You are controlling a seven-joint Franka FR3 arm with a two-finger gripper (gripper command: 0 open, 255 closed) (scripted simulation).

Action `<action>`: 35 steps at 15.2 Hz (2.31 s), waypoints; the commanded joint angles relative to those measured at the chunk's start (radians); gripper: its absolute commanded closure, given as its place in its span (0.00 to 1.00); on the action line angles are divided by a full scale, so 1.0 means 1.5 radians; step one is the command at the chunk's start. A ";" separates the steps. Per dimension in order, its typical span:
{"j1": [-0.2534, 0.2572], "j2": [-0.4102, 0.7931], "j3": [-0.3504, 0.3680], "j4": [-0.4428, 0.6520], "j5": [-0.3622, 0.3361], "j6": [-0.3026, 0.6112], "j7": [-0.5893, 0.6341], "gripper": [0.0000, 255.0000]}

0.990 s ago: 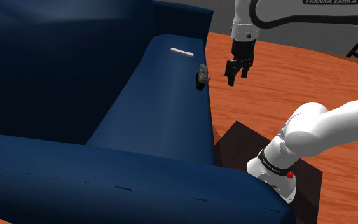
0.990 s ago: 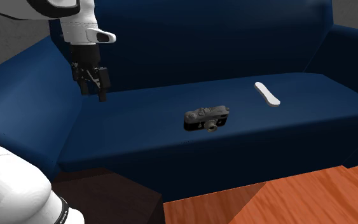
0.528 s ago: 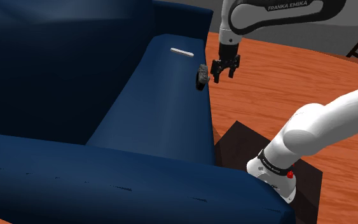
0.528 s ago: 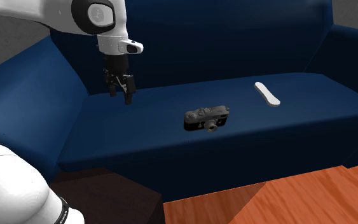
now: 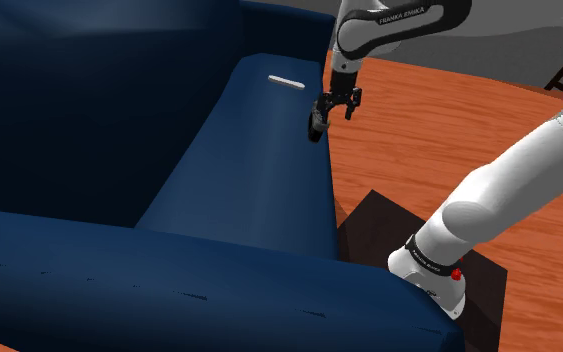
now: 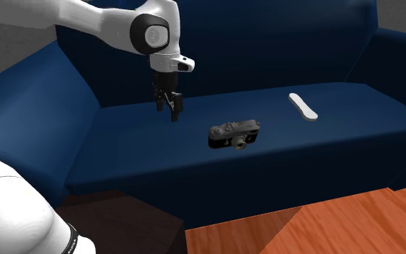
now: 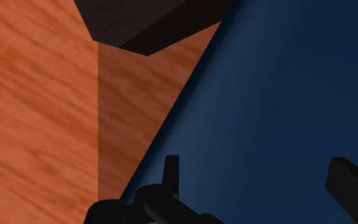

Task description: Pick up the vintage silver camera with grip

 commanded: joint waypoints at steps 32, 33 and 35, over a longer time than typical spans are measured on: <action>-0.106 0.439 -0.069 0.329 0.128 0.169 0.006 1.00; -0.106 0.439 -0.069 0.329 0.128 0.169 0.006 1.00; -0.106 0.439 -0.069 0.328 0.128 0.169 0.006 1.00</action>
